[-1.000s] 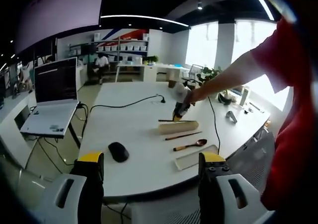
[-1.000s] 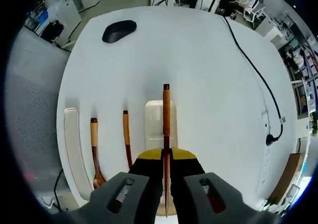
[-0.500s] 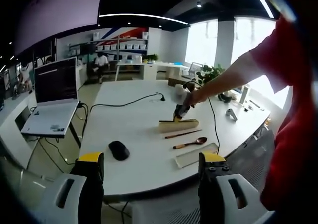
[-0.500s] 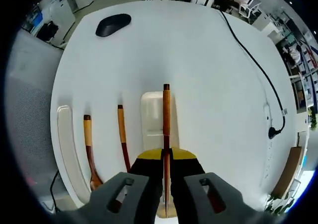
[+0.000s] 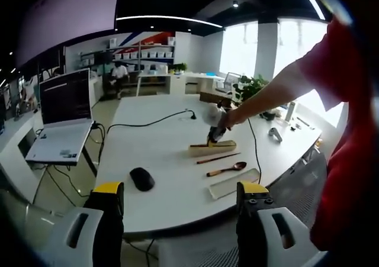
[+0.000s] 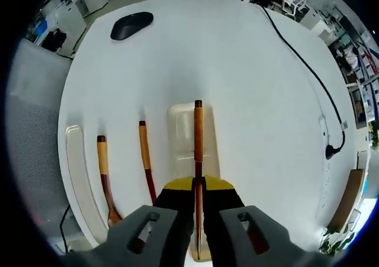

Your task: Arrange the utensils inside the cutlery case until each visible utensil rests in its matching compartment.

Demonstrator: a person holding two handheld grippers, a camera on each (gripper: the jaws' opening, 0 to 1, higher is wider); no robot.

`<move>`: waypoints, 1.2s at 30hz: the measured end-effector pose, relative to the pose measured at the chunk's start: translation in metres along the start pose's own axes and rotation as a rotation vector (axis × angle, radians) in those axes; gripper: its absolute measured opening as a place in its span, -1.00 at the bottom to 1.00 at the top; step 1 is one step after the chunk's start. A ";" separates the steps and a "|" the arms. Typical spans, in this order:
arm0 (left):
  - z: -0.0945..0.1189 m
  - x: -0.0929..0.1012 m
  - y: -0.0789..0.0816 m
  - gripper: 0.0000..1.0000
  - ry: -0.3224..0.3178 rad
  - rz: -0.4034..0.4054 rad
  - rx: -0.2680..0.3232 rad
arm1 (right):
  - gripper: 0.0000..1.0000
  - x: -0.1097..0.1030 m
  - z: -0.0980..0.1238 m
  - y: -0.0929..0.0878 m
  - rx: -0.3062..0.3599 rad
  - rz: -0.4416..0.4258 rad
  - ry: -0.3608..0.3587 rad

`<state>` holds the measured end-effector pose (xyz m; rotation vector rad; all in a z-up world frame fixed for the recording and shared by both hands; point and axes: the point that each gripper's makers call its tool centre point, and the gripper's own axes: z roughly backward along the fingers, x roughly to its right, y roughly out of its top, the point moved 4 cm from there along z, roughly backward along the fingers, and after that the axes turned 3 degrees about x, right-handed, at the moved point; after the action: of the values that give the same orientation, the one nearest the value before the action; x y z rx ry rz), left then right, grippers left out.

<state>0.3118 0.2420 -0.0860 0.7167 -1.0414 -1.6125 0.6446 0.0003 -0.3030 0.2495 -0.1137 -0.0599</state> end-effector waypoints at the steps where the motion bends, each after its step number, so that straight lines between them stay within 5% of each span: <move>1: 0.000 0.000 0.000 0.60 0.002 0.000 0.001 | -0.99 0.001 0.000 0.000 0.002 -0.005 0.000; 36: 0.002 0.003 -0.008 0.60 0.016 0.021 -0.017 | -1.00 -0.003 -0.014 -0.002 0.010 -0.012 0.012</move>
<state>0.3054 0.2404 -0.0923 0.7043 -1.0196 -1.5935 0.6437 0.0025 -0.3176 0.2600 -0.1009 -0.0702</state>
